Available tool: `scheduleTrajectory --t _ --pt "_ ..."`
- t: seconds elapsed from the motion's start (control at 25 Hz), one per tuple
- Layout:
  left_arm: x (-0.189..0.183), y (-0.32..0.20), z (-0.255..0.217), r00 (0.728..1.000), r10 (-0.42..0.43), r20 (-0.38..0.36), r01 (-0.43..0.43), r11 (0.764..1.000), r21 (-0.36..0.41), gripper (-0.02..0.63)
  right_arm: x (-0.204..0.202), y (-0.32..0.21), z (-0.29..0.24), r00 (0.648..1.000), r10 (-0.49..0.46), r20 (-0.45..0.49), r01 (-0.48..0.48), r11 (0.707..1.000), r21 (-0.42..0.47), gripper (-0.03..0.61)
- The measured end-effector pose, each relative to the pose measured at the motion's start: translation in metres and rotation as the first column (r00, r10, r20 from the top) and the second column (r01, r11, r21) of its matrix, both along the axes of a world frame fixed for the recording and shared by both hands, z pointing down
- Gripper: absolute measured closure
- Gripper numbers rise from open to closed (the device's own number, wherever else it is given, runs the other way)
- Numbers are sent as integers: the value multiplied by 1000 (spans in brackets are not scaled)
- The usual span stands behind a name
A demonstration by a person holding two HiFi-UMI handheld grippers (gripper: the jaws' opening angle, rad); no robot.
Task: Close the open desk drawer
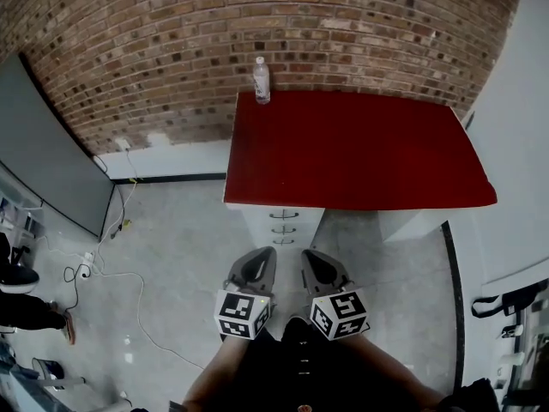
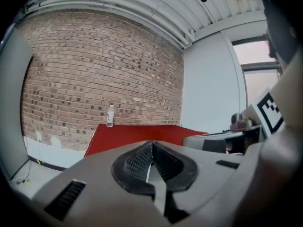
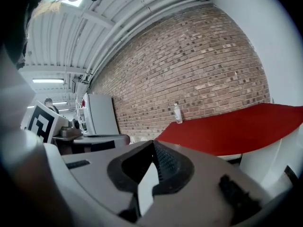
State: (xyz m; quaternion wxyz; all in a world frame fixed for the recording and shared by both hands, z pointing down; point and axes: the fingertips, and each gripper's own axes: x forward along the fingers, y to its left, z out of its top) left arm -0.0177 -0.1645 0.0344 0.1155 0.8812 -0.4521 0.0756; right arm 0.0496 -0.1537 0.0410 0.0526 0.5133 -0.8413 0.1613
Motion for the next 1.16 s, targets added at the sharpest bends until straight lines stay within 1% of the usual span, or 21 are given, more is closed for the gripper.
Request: scheduleTrajectory --t 0.16,0.32,0.52,0.64,0.72,0.92,1.16 --pt "9 3 3 1000 -4 -16 4 1000 -6 604 13 4 7 1000 8 -22 -8 1000 -25 568" --pt "16 10 9 1000 -1 -15 1 1000 -17 604 24 5 6 1000 17 -20 -17 1000 -19 568" --pt "18 12 9 1000 -7 -14 6 1000 -20 604 28 7 4 999 23 -25 -24 1000 -8 568" --pt "17 13 13 1000 -14 -9 13 1000 -25 604 30 7 -1 1000 31 -6 -31 1000 -1 568" --pt "16 16 16 1000 -17 -6 17 999 -30 604 28 8 -1 1000 25 8 -25 1000 -1 568" --pt "19 21 19 1000 -14 -1 14 999 -37 604 28 10 -3 1000 7 -12 -7 1000 14 568" --pt "27 24 24 1000 -3 2 4 999 -50 604 44 6 -4 1000 31 1 -31 999 17 568"
